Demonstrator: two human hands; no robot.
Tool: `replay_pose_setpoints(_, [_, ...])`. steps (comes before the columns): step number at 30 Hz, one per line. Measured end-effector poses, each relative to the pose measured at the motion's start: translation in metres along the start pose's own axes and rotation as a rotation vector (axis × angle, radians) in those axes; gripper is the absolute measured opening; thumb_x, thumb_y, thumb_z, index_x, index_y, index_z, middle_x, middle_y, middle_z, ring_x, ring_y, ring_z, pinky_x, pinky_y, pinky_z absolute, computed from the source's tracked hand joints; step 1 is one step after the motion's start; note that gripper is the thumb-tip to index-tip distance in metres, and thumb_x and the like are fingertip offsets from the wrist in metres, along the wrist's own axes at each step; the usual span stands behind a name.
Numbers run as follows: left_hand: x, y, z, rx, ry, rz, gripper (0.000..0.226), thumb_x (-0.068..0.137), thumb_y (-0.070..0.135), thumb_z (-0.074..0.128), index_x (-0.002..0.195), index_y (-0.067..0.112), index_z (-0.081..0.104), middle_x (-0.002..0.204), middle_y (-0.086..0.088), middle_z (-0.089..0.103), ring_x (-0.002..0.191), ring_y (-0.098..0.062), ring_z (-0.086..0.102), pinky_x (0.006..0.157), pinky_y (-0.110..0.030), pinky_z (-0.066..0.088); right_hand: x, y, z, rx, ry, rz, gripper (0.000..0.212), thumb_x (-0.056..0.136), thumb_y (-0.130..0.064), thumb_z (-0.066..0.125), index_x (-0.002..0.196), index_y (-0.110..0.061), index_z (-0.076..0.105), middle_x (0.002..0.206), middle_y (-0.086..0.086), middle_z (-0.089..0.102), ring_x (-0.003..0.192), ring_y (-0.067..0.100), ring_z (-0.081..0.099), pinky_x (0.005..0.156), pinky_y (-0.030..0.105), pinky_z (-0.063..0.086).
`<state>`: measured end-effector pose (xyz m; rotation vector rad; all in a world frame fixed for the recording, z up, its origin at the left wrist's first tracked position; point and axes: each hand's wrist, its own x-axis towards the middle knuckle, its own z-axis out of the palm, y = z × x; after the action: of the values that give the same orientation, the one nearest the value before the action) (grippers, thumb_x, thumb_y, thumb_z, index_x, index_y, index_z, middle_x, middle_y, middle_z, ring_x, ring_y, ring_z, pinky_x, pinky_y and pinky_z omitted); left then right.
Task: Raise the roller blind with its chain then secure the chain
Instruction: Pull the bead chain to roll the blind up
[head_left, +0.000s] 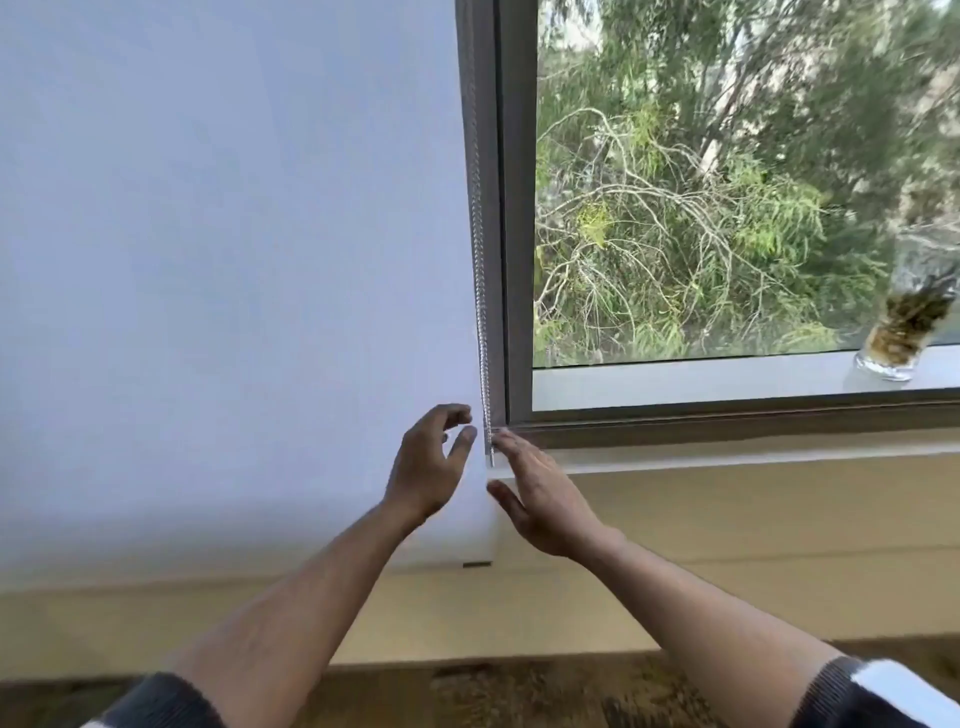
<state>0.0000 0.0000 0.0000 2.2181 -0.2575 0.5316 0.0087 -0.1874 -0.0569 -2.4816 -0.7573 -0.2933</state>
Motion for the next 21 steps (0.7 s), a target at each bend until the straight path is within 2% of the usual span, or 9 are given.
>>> replay_pose_setpoints(2, [0.012,0.011,0.01,-0.088,0.05,-0.08,0.021,0.1,0.024,0.058,0.117,0.016,0.066,0.11,0.001,0.075,0.101,-0.011,0.07,0.09,-0.03,0.058,0.004,0.003,0.001,0.13,0.021,-0.001,0.054,0.105,-0.045,0.044,0.153,-0.021,0.033,0.152,0.0,0.055,0.142,0.02,0.048,0.115,0.042,0.043])
replay_pose_setpoints(4, [0.021,0.026,0.017,-0.171,0.032,-0.177,0.02,0.103,0.02,0.051,0.111,0.013,0.068,0.098,-0.003,0.077,0.089,-0.017,0.073,0.079,-0.029,0.059,0.008,0.004,0.007,0.165,0.006,-0.014,0.049,0.106,-0.043,0.042,0.15,-0.024,0.036,0.136,-0.003,0.066,0.124,0.019,0.059,0.099,0.042,0.051])
replay_pose_setpoints(6, [0.024,0.032,0.025,-0.264,0.0,-0.231,0.023,0.104,0.017,0.047,0.106,0.011,0.069,0.09,-0.008,0.077,0.079,-0.021,0.073,0.068,-0.029,0.061,0.013,0.009,0.014,0.189,0.019,-0.024,0.037,0.106,-0.043,0.038,0.14,-0.028,0.039,0.12,-0.004,0.071,0.103,0.022,0.062,0.08,0.04,0.051])
replay_pose_setpoints(8, [0.021,0.037,0.032,-0.329,-0.024,-0.278,0.025,0.104,0.017,0.046,0.101,0.01,0.07,0.088,-0.012,0.076,0.076,-0.022,0.07,0.065,-0.038,0.061,0.014,0.017,0.02,0.206,0.046,-0.041,0.02,0.107,-0.041,0.036,0.12,-0.028,0.044,0.1,-0.002,0.071,0.084,0.026,0.058,0.065,0.038,0.04])
replay_pose_setpoints(10, [0.016,0.042,0.038,-0.357,-0.032,-0.293,0.028,0.105,0.018,0.046,0.098,0.008,0.07,0.086,-0.015,0.075,0.074,-0.024,0.069,0.061,-0.038,0.059,0.011,0.023,0.028,0.256,0.045,-0.024,0.008,0.106,-0.035,0.039,0.103,-0.032,0.047,0.092,-0.014,0.066,0.079,0.02,0.057,0.066,0.032,0.035])
replay_pose_setpoints(13, [0.019,0.052,0.037,-0.416,-0.01,-0.255,0.037,0.108,0.019,0.039,0.094,0.004,0.071,0.079,-0.016,0.073,0.073,-0.028,0.071,0.074,-0.044,0.06,0.008,0.03,0.036,0.339,0.024,0.051,0.016,0.107,-0.034,0.038,0.103,-0.035,0.054,0.097,-0.021,0.069,0.089,0.01,0.064,0.074,0.027,0.043])
replay_pose_setpoints(14, [0.022,0.058,0.034,-0.438,0.001,-0.244,0.04,0.108,0.021,0.038,0.091,0.006,0.071,0.077,-0.016,0.073,0.072,-0.028,0.071,0.077,-0.045,0.059,0.009,0.03,0.036,0.379,0.009,0.082,0.02,0.107,-0.037,0.037,0.105,-0.034,0.056,0.099,-0.02,0.072,0.092,0.009,0.065,0.078,0.028,0.047])
replay_pose_setpoints(17, [0.035,0.078,0.023,-0.507,0.035,-0.2,0.047,0.109,0.028,0.033,0.082,0.01,0.067,0.072,-0.014,0.069,0.068,-0.024,0.068,0.072,-0.036,0.057,0.017,0.029,0.037,0.481,-0.024,0.127,0.033,0.107,-0.048,0.031,0.106,-0.033,0.06,0.104,-0.019,0.074,0.1,0.008,0.067,0.09,0.034,0.053])
replay_pose_setpoints(21, [0.051,0.095,0.009,-0.579,0.1,-0.177,0.055,0.106,0.043,0.03,0.075,0.007,0.057,0.06,-0.006,0.056,0.057,-0.02,0.056,0.068,-0.038,0.056,0.022,0.031,0.042,0.568,-0.028,0.147,0.037,0.105,-0.049,0.03,0.107,-0.032,0.063,0.109,-0.016,0.075,0.106,0.009,0.067,0.096,0.042,0.052])
